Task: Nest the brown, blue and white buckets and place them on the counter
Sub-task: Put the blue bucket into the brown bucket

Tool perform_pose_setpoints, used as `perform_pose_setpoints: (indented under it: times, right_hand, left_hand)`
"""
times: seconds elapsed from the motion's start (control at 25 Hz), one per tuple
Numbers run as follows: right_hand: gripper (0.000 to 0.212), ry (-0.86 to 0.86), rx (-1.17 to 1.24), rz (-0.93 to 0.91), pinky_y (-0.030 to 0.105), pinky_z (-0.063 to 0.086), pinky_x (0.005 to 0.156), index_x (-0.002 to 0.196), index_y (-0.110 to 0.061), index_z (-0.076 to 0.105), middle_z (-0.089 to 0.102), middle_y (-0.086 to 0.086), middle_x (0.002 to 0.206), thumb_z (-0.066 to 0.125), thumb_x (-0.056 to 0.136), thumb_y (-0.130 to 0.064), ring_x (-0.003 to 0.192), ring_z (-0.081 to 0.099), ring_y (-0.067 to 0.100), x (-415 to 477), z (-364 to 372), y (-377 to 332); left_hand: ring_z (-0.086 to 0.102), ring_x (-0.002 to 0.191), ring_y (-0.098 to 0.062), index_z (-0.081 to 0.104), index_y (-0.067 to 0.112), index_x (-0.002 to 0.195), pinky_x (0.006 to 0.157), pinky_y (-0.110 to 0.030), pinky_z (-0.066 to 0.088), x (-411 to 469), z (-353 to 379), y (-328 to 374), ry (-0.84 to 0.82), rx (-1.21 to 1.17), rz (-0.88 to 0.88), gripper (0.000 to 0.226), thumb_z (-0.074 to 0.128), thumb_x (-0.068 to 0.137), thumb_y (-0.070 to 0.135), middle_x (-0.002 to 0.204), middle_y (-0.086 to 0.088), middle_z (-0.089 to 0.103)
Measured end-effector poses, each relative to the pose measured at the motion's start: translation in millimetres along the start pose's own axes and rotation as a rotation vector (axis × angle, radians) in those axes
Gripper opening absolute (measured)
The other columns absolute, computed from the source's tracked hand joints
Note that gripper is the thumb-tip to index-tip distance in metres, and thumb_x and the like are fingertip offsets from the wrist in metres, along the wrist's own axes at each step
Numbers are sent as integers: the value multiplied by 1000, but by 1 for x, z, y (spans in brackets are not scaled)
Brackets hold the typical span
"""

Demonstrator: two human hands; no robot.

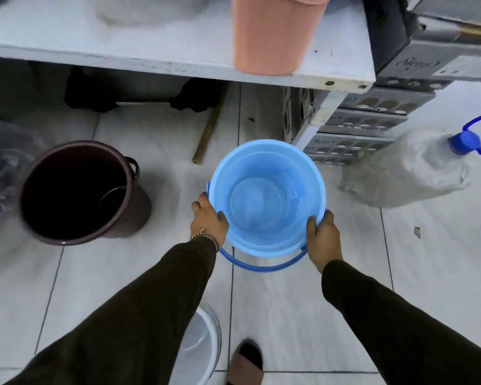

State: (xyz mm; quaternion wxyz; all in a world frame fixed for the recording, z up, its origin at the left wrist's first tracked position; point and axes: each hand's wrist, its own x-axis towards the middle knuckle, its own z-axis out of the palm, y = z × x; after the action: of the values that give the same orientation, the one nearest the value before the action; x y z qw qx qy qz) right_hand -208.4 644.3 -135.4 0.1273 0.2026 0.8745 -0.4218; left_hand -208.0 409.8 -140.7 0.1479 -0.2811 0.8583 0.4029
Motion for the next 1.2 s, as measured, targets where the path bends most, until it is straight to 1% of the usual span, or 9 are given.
perform_pose_setpoints:
  times: [0.16,0.28,0.4,0.52,0.6,0.84,0.92,1.04,1.2]
  right_hand:
    - [27,-60,64,-131,12,49,43,129,-13,41,60,4,97,40,104,-22,71,60,7,-53,7,-84]
    - [22,-108,65,-250,15,50,43,124,-12,43,63,6,93,42,104,-21,69,61,9,-88,31,-158]
    - [20,-140,44,-389,14,48,56,122,-16,44,62,-7,90,44,103,-22,77,65,4,-120,68,-220]
    - [20,-186,42,-456,11,47,57,122,-19,43,62,-7,90,44,103,-22,74,64,1,-147,114,-266]
    - [21,-216,30,-447,24,52,55,124,-23,42,63,-1,90,43,103,-26,69,64,11,-161,149,-285]
    - [27,-312,-124,-267,38,62,54,127,-20,45,63,4,97,47,101,-26,75,68,20,-162,245,-299]
    - [28,-329,-186,-160,41,63,57,123,-12,51,62,11,108,54,98,-22,82,69,28,-150,275,-292]
    - [37,-329,-326,-89,34,53,83,125,-2,55,59,20,122,59,88,-7,107,62,39,-133,311,-276]
    - [43,-432,-418,82,31,47,81,125,-2,49,57,19,121,62,84,-4,110,59,35,-129,335,-265]
  left_hand:
    - [55,103,-33,36,-2,134,85,-27,39,-34,-96,-15,133,-97,141,46,50,91,6,129,-18,39]
    - [49,100,-18,32,2,141,90,-22,38,-57,-176,-41,250,-204,143,50,49,94,8,124,-8,38]
    - [47,98,-11,29,10,143,89,-38,53,-75,-243,-74,344,-308,133,51,48,96,11,120,5,34]
    - [44,99,-3,27,9,146,93,-25,44,-77,-301,-110,433,-326,99,53,47,97,12,133,-4,37]
    - [48,98,-11,28,9,145,90,-39,52,-72,-333,-134,460,-316,74,53,48,96,13,134,-8,39]
    - [58,103,-40,37,1,130,78,-57,57,-20,-373,-204,355,-228,-184,46,56,89,11,130,-18,43]
    - [59,106,-43,40,1,128,82,-56,56,7,-370,-228,267,-210,-275,48,60,86,12,130,-20,48]
    - [61,108,-42,44,3,129,88,-47,54,37,-357,-251,104,-261,-333,54,62,78,8,122,-18,57]
    - [63,109,-44,32,15,141,88,-47,57,52,-346,-267,-117,-397,-485,80,57,65,13,126,-19,57]
